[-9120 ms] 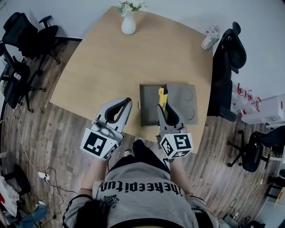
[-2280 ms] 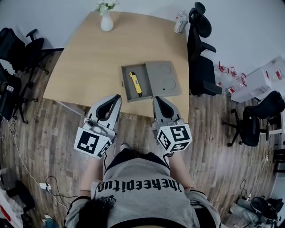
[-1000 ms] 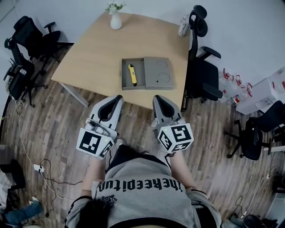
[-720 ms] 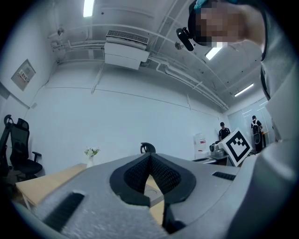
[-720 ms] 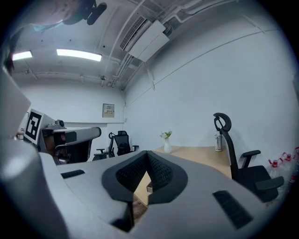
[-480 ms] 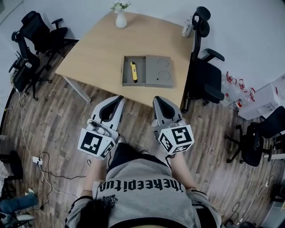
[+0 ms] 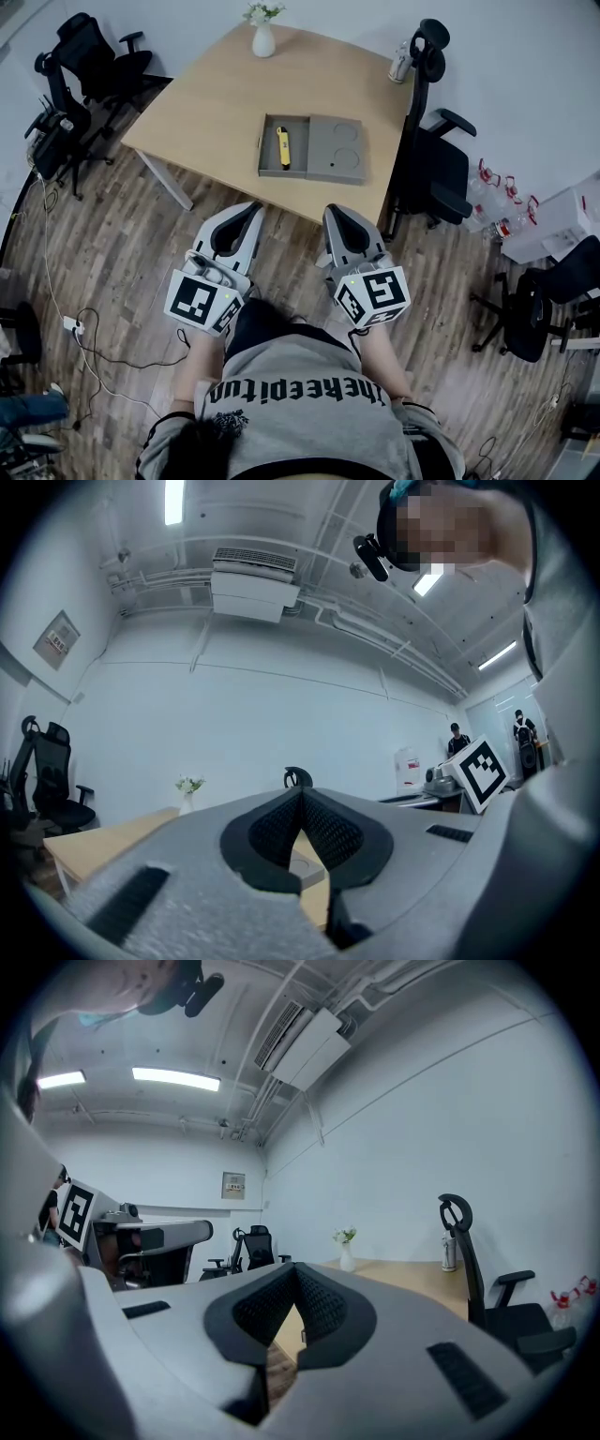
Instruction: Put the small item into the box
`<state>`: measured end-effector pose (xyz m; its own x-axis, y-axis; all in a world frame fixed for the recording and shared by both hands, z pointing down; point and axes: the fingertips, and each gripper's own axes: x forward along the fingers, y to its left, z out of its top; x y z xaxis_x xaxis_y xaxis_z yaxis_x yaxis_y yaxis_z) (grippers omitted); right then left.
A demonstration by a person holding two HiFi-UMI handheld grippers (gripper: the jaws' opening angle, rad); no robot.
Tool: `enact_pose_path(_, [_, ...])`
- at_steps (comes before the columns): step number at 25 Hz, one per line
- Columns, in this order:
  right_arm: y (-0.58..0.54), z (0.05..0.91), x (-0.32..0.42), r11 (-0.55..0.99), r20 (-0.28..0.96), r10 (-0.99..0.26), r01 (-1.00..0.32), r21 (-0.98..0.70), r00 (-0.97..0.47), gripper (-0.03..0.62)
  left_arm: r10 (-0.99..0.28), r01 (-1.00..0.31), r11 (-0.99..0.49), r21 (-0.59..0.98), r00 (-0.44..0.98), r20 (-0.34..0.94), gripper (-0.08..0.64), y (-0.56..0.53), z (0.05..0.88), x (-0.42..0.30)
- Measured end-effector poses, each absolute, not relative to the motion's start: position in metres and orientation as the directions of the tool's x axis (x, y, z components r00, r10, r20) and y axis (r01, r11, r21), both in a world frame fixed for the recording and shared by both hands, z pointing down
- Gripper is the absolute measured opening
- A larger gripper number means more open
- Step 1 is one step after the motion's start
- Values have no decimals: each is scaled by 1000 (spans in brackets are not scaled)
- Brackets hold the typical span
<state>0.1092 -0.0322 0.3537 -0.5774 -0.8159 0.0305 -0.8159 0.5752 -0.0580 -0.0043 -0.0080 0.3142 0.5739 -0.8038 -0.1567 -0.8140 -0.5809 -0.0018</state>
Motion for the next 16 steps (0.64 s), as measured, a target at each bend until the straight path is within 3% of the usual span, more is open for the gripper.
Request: enact_pose_path(16, [-22,348,116,597,10,-801,-801,-47,-598,6,-808,-820,-572,-21,568,-154,17,4,310,8])
